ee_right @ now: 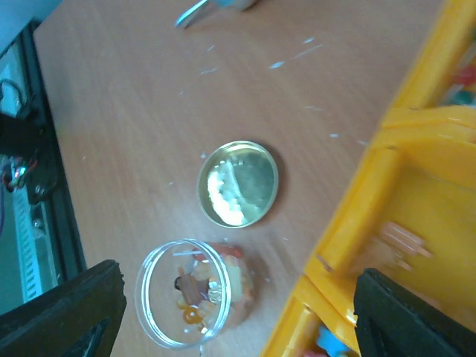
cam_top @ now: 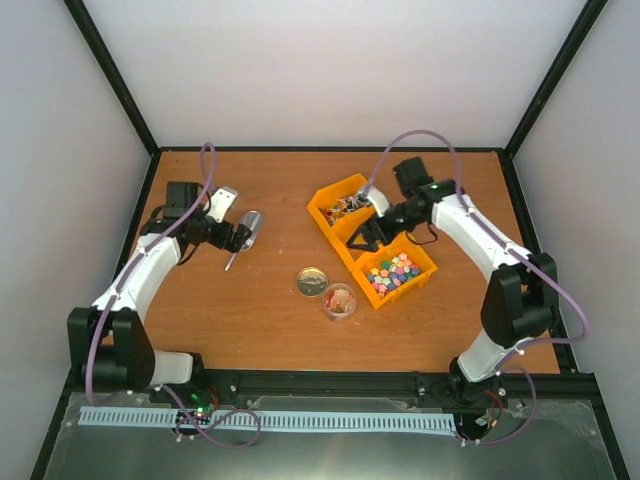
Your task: Pack the candies
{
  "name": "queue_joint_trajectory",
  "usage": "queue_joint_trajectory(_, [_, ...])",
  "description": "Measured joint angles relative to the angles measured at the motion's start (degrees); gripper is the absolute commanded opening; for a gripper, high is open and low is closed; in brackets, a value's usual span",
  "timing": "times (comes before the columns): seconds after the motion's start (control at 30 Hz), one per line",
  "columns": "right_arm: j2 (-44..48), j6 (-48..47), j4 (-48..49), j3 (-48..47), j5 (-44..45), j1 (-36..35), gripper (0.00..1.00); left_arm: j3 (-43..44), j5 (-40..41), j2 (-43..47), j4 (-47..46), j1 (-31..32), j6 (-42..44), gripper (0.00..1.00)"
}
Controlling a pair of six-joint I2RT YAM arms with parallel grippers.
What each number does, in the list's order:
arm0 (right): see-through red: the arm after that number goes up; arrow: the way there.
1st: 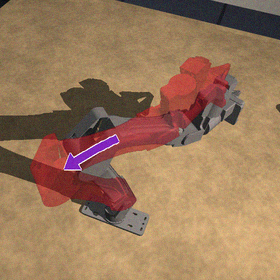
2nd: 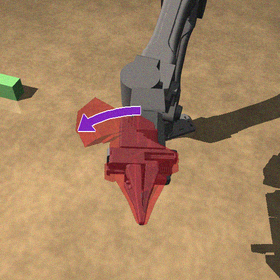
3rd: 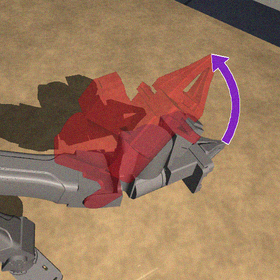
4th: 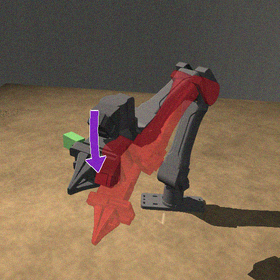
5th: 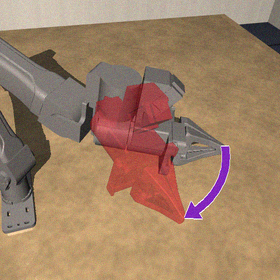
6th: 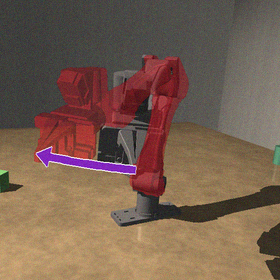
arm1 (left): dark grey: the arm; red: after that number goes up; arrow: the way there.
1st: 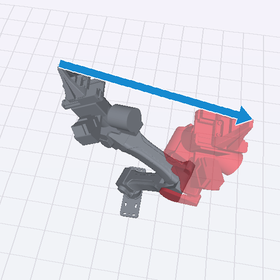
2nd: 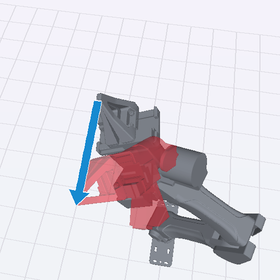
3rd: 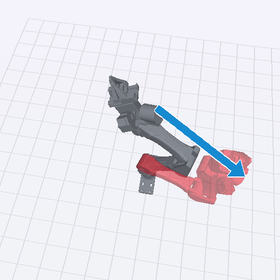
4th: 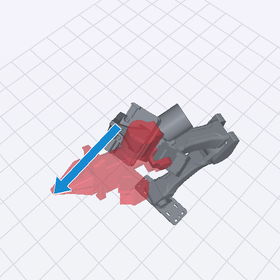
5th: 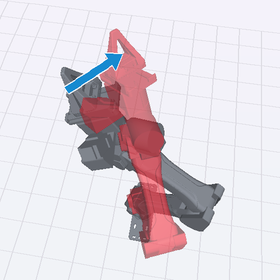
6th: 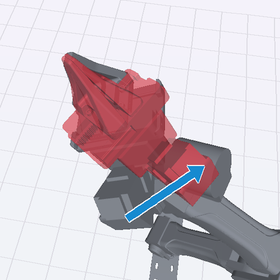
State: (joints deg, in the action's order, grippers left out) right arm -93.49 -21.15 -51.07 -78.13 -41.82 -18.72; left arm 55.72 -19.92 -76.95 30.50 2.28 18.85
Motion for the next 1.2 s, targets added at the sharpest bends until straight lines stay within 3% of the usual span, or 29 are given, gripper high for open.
queue_joint_trajectory(0.2, [-6.60, 0.96, -0.24, -1.88, 1.73, -8.98, 0.97, 0.59, -1.42, 5.49, 0.02, 0.00, -0.74, 1.00])
queue_joint_trajectory(0.53, [-15.76, 4.24, 1.42, -3.30, 6.54, -16.90, 1.00, -0.48, -3.96, 15.69, -4.94, 0.00, -8.70, 1.00])
queue_joint_trajectory(0.93, [-21.46, 7.26, 4.59, -5.44, 12.76, -15.87, 1.00, 2.14, -12.55, 12.79, 4.85, 0.09, -3.08, 1.00])
queue_joint_trajectory(1.2, [-22.32, 5.90, 4.98, -7.10, 14.29, -8.79, 0.99, 0.57, -13.70, 12.66, 7.45, 2.91, 0.57, 1.00])
